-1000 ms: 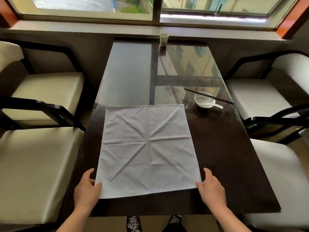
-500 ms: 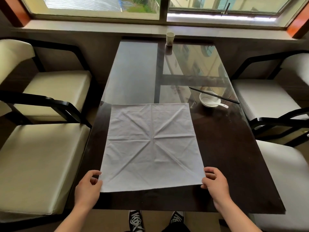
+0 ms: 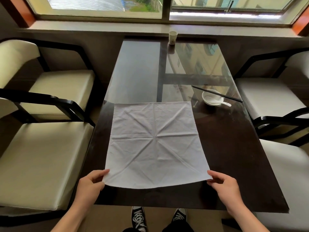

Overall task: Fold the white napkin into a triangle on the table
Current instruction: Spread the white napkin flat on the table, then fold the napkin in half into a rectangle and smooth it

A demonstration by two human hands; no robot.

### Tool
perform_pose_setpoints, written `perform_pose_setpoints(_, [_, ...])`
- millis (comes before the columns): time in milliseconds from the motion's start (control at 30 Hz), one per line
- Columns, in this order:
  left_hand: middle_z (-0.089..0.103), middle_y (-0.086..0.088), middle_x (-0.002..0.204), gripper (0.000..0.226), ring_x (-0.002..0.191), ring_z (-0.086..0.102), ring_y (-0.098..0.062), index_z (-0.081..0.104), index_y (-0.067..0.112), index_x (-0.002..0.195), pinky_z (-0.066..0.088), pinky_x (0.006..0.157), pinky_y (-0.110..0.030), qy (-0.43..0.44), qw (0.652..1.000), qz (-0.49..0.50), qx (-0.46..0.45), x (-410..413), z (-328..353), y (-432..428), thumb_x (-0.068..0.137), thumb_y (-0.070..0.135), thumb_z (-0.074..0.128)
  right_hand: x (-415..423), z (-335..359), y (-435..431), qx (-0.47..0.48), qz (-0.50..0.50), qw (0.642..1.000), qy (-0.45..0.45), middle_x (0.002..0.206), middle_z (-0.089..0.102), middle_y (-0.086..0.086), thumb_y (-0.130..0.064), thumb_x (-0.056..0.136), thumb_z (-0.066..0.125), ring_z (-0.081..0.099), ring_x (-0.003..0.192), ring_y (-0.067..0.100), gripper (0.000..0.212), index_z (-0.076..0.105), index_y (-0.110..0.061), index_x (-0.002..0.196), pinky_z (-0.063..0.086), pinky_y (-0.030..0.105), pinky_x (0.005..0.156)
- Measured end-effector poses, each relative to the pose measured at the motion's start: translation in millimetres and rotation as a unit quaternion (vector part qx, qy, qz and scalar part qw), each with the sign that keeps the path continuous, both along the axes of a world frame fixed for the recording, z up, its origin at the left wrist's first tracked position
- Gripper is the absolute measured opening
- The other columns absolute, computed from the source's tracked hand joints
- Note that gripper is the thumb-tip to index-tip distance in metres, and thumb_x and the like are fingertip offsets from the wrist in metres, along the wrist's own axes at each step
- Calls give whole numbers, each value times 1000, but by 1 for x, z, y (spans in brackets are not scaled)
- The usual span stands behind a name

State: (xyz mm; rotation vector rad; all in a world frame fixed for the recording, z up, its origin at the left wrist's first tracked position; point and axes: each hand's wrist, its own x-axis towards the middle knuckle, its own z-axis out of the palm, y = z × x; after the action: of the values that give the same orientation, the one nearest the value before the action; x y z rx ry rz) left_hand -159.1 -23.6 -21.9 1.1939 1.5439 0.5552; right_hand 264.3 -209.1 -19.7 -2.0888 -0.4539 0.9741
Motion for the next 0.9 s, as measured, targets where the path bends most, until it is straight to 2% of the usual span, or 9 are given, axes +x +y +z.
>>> perform_pose_setpoints(100, [67, 18, 110, 66, 101, 65, -3, 75, 29, 103, 55, 73, -14, 12, 996, -78, 37, -4, 7, -2, 72, -26, 57, 0, 3, -1, 5, 33, 998, -60, 100, 70, -20, -3, 82, 78, 64, 98, 4, 38, 75, -36, 102, 52, 31, 92])
perform_pose_setpoints(233, [69, 15, 100, 45, 97, 64, -3, 75, 26, 104, 52, 84, -15, 109, 972, -131, 162, -4, 15, -2, 80, -13, 69, 2, 8, 1, 30, 42, 995, -88, 81, 76, -20, -17, 84, 79, 71, 80, 1, 27, 75, -43, 84, 53, 25, 76])
perform_pose_setpoints(367, [69, 18, 88, 35, 86, 64, 1, 78, 25, 90, 45, 70, -4, 104, 965, -111, 212, -5, 19, -1, 79, -8, 74, 7, 18, 2, 40, 74, 990, -116, 86, 74, -23, -18, 86, 77, 71, 81, 4, 17, 77, -35, 87, 56, 30, 77])
perform_pose_setpoints(433, [65, 19, 94, 31, 85, 63, -1, 78, 25, 88, 44, 67, -6, 104, 962, -114, 225, -6, 19, 0, 79, -5, 75, 9, 22, 0, 43, 100, 982, -157, 86, 70, -20, -18, 86, 77, 66, 84, 1, 14, 78, -32, 88, 53, 28, 73])
perform_pose_setpoints(500, [63, 22, 103, 29, 97, 61, -1, 78, 29, 85, 47, 77, -8, 93, 963, -113, 226, -8, 19, 2, 80, 0, 75, 11, 24, -1, 51, 120, 971, -203, 84, 65, -14, -16, 85, 78, 62, 86, -1, 12, 78, -27, 88, 51, 27, 69])
perform_pose_setpoints(567, [65, 19, 118, 26, 116, 57, -4, 78, 32, 85, 49, 95, -23, 80, 966, -113, 217, -11, 20, 4, 83, 6, 74, 13, 27, -1, 60, 134, 963, -227, 93, 65, -16, -13, 84, 78, 62, 90, 2, 12, 78, -24, 87, 53, 25, 71])
perform_pose_setpoints(633, [70, 14, 117, 25, 125, 54, -6, 79, 34, 85, 46, 102, -36, 56, 975, -101, 191, -12, 20, 6, 85, 9, 73, 15, 30, -1, 70, 143, 959, -233, 101, 67, -19, -12, 85, 77, 62, 97, 3, 14, 78, -26, 88, 51, 17, 76])
perform_pose_setpoints(800, [69, 14, 116, 18, 103, 66, -5, 79, 37, 88, 49, 92, -29, 44, 987, -46, 151, -12, 23, 9, 85, 21, 74, 17, 36, -1, 73, 125, 965, -219, 98, 68, -14, -14, 87, 75, 64, 92, 6, 21, 74, -35, 91, 49, 24, 75])
perform_pose_setpoints(900, [76, 18, 93, 20, 91, 66, 7, 75, 39, 86, 52, 82, -16, 38, 987, -16, 157, -9, 26, 8, 85, 19, 74, 20, 38, 0, 78, 111, 967, -215, 95, 68, -10, -17, 88, 75, 64, 87, 7, 18, 72, -35, 90, 46, 20, 69])
